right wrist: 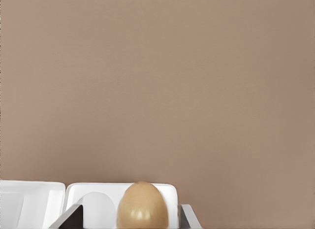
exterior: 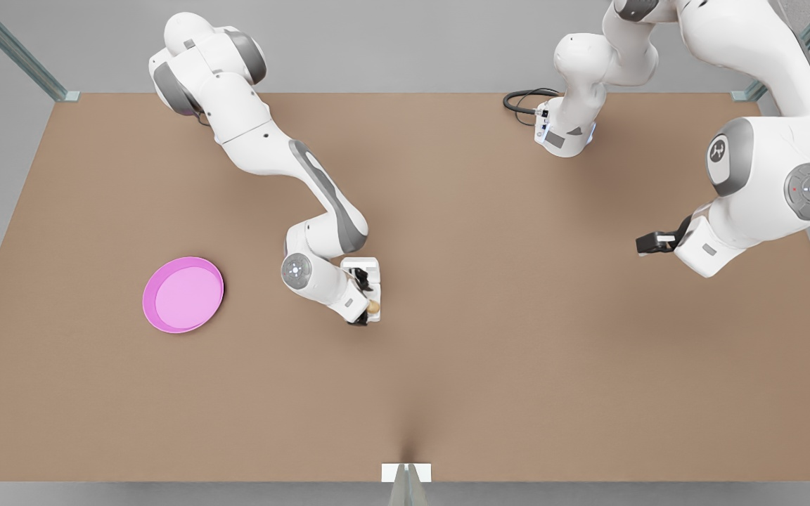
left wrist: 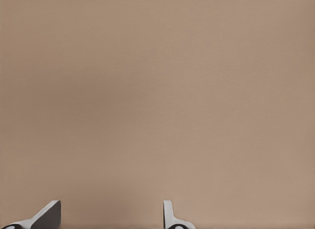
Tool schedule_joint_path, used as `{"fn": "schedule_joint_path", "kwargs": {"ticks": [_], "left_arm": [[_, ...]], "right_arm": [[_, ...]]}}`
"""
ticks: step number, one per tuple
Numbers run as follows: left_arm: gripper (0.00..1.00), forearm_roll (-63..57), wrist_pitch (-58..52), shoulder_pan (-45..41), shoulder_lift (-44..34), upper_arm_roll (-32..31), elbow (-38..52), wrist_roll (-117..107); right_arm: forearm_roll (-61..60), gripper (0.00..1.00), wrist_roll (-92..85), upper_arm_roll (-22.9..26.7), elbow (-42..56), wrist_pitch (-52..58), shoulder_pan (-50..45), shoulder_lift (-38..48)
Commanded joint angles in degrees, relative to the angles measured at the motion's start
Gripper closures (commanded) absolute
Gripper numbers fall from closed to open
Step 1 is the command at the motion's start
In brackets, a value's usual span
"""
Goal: Pack egg into the box and close the box lid
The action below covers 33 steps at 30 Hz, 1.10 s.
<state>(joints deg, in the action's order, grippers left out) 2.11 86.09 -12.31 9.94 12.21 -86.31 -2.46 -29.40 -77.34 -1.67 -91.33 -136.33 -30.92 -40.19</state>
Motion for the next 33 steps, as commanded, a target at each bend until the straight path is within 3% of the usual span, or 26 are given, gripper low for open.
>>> {"fn": "schedule_joint_path", "kwargs": {"ticks": [1, 2, 3, 4, 5, 8, 11, 12, 13, 17, 18, 23, 33], "left_arm": [[0.0, 0.0, 0.0, 0.0, 0.1, 0.0, 0.0, 0.0], [0.0, 0.0, -0.1, 0.0, 0.4, -0.1, 0.1, 0.0], [0.15, 0.0, -1.2, -1.5, 0.6, -0.3, 0.1, 0.1], [0.7, 0.1, -4.1, -5.0, 1.7, -0.3, 0.1, 0.1], [0.79, 0.1, -6.6, -8.0, 2.0, -0.3, 0.0, 0.1], [0.79, 1.6, -5.6, -17.4, 3.6, -0.4, -4.5, -0.2], [0.79, 3.9, 7.9, -29.5, -2.6, -0.5, -19.7, -9.9], [0.79, 4.0, 14.5, -35.5, -4.1, -0.5, -25.4, -16.1], [0.79, 4.1, 16.4, -40.2, -3.3, -0.5, -25.8, -20.4], [0.79, 14.1, 42.8, -51.6, 5.4, -0.5, -26.7, -34.9], [0.79, 14.6, 45.0, -52.8, 7.2, -0.5, -25.7, -35.1], [0.79, 17.6, 46.1, -53.7, 23.5, -1.3, -6.7, -38.1], [0.79, 17.6, 45.0, -51.7, 36.0, -0.8, 8.9, -38.2]], "right_arm": [[0.0, 0.0, 1.0, 0.0, 0.0, 0.2, 0.2, 0.1], [0.0, 0.0, 4.0, 0.0, 0.0, 0.4, 0.4, 0.8], [0.2, 0.0, 9.5, 0.3, -0.5, 0.6, 1.7, 2.9], [0.3, 0.0, 12.4, 0.4, -0.8, 0.6, 3.6, 3.7], [0.5, 0.0, 14.9, 0.6, -0.8, 3.6, 5.7, 4.9], [2.7, 0.0, 34.3, 12.8, -0.7, 14.0, 6.2, 11.2], [9.4, 0.0, 53.8, 20.9, 0.0, 23.9, 7.1, 18.7], [13.0, 0.0, 57.2, 19.9, 0.1, 25.8, 11.1, 22.0], [18.4, 0.0, 62.7, 11.8, 0.3, 27.6, 19.8, 25.4], [21.1, 0.0, 71.1, 10.3, 6.9, 36.9, 28.2, 29.6], [22.2, 0.0, 71.4, 10.3, 7.0, 37.6, 28.6, 30.1], [22.2, 0.0, 74.0, 10.4, 6.7, 37.5, 28.2, 29.6], [22.2, 0.0, 73.6, 10.6, 7.1, 37.7, 28.6, 29.6]]}}
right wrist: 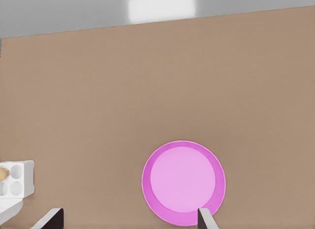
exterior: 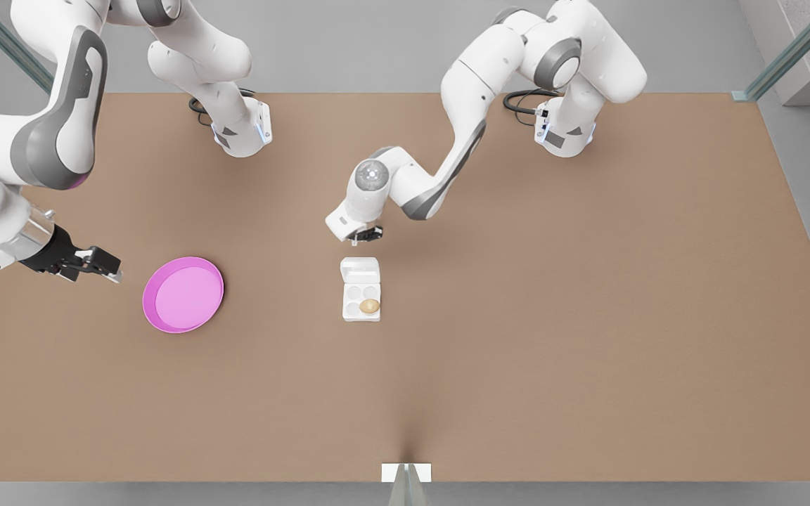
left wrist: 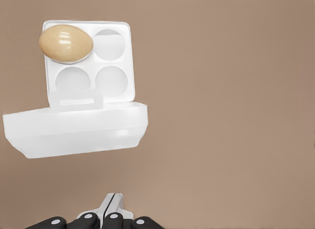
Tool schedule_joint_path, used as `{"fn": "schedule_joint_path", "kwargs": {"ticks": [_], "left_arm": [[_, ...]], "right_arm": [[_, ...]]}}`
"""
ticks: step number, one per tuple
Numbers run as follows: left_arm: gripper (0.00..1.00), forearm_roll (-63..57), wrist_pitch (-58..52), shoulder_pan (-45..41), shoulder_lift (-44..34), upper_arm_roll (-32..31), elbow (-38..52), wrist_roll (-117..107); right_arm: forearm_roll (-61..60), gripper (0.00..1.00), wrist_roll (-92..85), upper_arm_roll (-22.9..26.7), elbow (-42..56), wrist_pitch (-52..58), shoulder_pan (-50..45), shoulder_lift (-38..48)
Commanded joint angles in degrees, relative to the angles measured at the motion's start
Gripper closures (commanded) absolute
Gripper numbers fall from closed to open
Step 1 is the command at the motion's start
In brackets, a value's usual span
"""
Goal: Pack egg into the box and close the box lid
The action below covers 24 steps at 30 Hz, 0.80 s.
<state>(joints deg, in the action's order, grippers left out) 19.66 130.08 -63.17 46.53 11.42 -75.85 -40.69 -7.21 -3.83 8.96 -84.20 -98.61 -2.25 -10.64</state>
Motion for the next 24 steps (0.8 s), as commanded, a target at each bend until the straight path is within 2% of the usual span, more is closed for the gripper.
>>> {"fn": "schedule_joint_path", "kwargs": {"ticks": [1, 11, 20, 21, 22, 23, 24], "left_arm": [[0.79, -0.2, -0.6, 0.8, 0.3, 0.0, 0.5, 0.1], [0.79, -0.2, -4.0, 3.1, 4.5, 0.0, 8.4, 0.2], [0.79, -0.2, -5.8, 6.0, 13.5, 0.1, 23.3, -0.7], [0.79, -0.3, -8.4, 6.2, 14.2, 0.5, 24.8, -0.7], [0.79, -0.3, -18.1, 9.6, 12.9, 0.5, 30.0, -0.4], [0.54, -0.3, -30.1, 13.8, 6.6, 0.5, 30.9, 2.7], [0.0, -0.4, -41.3, 18.4, -2.0, 2.1, 30.0, 9.5]], "right_arm": [[0.0, 0.0, 0.0, 0.0, 0.0, 0.0, 0.0, 0.0], [0.0, 0.0, 0.1, 0.1, 0.0, 0.1, 0.1, -0.4], [0.0, 0.0, 0.2, 0.1, -0.1, -0.1, 0.1, -0.8], [0.0, 0.0, 0.1, 0.1, -0.1, 0.0, 0.1, -0.7], [0.0, 0.0, 0.1, 0.1, -0.2, 0.0, 0.1, -0.7], [0.0, 0.0, 0.2, 0.1, -0.2, 0.1, 0.1, -0.7], [-0.1, 0.0, 0.2, 0.1, -0.2, 0.1, 0.1, -0.7]]}}
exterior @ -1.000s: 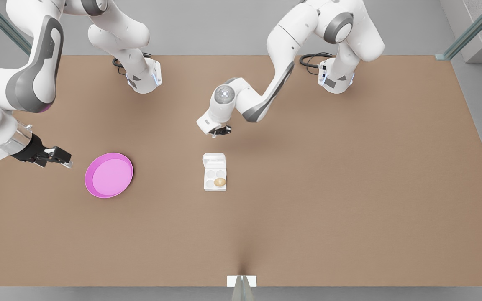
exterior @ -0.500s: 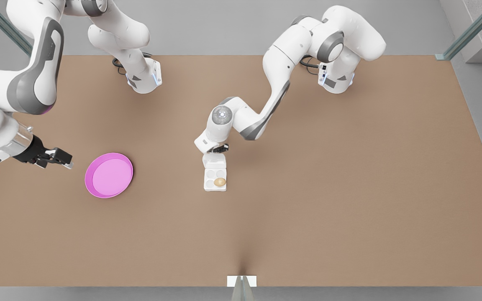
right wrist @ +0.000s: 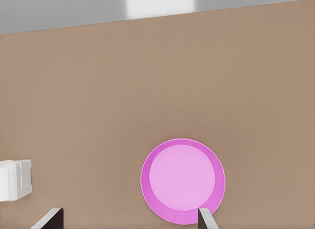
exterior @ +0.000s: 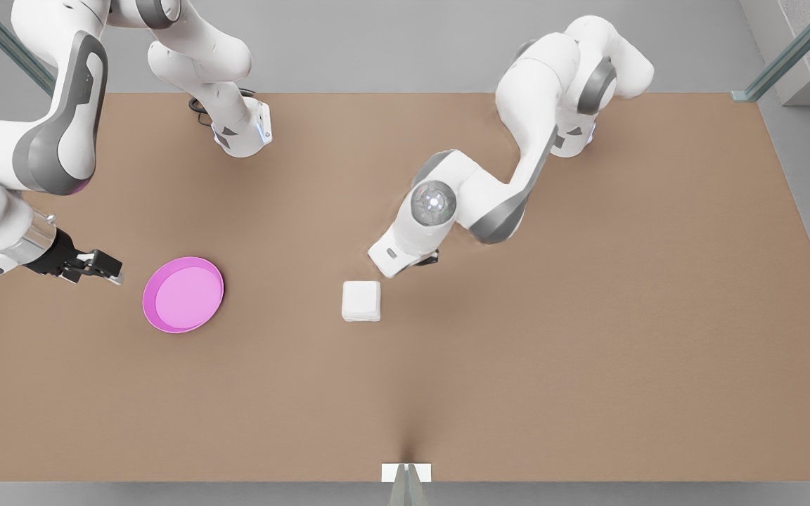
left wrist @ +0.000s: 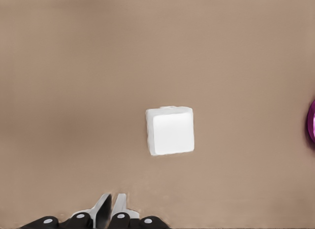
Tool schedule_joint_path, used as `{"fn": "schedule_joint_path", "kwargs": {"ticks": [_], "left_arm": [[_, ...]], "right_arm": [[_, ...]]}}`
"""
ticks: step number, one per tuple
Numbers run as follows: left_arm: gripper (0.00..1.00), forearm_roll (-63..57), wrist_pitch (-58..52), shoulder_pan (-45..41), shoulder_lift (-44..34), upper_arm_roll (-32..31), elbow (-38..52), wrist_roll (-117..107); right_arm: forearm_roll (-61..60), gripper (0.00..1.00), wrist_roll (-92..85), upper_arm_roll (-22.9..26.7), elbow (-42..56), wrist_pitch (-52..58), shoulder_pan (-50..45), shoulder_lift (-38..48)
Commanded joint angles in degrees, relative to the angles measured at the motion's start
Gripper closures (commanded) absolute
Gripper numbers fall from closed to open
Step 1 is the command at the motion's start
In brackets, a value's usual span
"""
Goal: Pack egg into the box and close the box lid
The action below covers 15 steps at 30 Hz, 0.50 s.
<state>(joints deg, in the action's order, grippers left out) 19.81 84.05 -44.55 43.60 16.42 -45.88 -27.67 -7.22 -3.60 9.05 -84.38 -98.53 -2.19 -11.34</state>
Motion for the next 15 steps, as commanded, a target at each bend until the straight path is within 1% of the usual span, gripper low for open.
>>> {"fn": "schedule_joint_path", "kwargs": {"ticks": [1, 2, 3, 4, 5, 6, 7, 8, 9, 10, 11, 12, 15], "left_arm": [[0.0, -0.6, -2.8, 0.1, -0.7, 2.6, -0.1, 3.1], [0.0, -0.5, -7.7, 0.1, -3.8, 10.2, -4.0, 12.6], [0.0, -0.2, -7.5, 0.1, -7.5, 15.6, -10.4, 19.0], [0.0, 0.5, -7.5, 0.9, -8.9, 20.0, -12.7, 23.2], [0.0, 0.8, -7.7, 2.2, -10.2, 22.9, -14.2, 24.2], [0.0, 0.2, -7.4, 6.7, -12.9, 21.2, -16.5, 24.2], [0.0, -9.3, -6.9, 15.6, -16.3, 7.7, -16.9, 24.1], [0.0, -16.1, -5.2, 24.2, -19.7, -4.3, -20.1, 23.7], [0.0, -19.0, -0.7, 28.4, -24.5, -10.0, -27.5, 23.2], [0.0, -20.9, 0.0, 32.5, -27.2, -14.4, -30.4, 23.2], [0.0, -21.4, -0.3, 35.2, -30.4, -16.9, -32.7, 23.0], [0.0, -21.4, -0.4, 35.3, -32.5, -17.0, -34.5, 23.0], [0.0, -21.3, -0.3, 36.9, -34.0, -17.0, -34.6, 23.8]], "right_arm": [[0.0, 0.0, 0.1, 0.0, 0.0, 0.0, 0.1, 0.0], [0.0, 0.0, 0.1, 0.0, 0.0, 0.0, 0.1, 0.0], [-0.1, 0.0, 0.1, 0.0, -0.1, 0.0, 0.1, 0.0], [-0.1, 0.0, 0.1, 0.0, -0.1, 0.0, 0.1, -0.1], [0.0, 0.0, 0.1, 0.0, -0.1, 0.0, 0.1, -0.1], [-0.1, 0.0, 0.1, 0.0, -0.1, -0.1, 0.4, -0.1], [0.0, 0.0, -0.1, 0.0, -0.2, -0.2, 0.5, -0.3], [-0.1, 0.0, 0.1, 0.0, 0.0, -0.1, 0.5, -0.8], [-0.1, 0.0, 0.2, 0.0, 0.1, -0.1, 0.6, -0.8], [-0.1, 0.0, 0.2, 0.0, 0.0, -0.2, 0.6, -0.9], [-0.1, 0.0, 0.1, 0.0, 0.1, -0.2, 0.7, -1.0], [-0.1, 0.0, 0.1, 0.0, 0.1, -0.2, 0.7, -1.0], [-0.2, 0.0, 0.3, 0.0, 0.2, -0.2, 0.8, -1.4]]}}
